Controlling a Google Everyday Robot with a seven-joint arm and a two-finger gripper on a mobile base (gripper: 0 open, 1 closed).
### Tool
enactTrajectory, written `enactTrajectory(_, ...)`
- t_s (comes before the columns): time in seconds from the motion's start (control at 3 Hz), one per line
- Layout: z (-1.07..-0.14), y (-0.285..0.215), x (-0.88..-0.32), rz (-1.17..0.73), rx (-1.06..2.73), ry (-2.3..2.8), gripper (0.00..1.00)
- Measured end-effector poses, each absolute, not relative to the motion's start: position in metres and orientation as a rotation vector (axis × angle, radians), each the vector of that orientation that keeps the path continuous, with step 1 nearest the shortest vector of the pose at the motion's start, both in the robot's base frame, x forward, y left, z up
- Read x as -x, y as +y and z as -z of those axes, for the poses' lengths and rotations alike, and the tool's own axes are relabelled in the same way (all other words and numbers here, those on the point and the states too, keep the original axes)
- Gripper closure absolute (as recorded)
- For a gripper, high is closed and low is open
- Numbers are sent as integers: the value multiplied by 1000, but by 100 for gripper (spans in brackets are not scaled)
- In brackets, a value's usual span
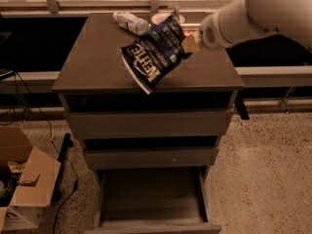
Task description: Pick blue chip bag from bottom drawer and place on counter
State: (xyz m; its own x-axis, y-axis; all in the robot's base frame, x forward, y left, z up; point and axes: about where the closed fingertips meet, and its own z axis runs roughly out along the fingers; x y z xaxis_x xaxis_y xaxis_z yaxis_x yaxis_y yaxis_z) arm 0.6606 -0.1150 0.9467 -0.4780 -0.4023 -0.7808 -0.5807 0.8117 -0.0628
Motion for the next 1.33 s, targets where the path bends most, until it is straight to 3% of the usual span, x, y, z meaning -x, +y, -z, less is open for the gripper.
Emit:
enactTrajectory(0.33, -951, -91, -696, -305, 741, 2115, 100)
enactTrajectory(0.67, -947, -71, -732, -334, 769, 2119, 84)
enactTrajectory(1.33, -907, -60, -797, -315, 744, 2269, 39)
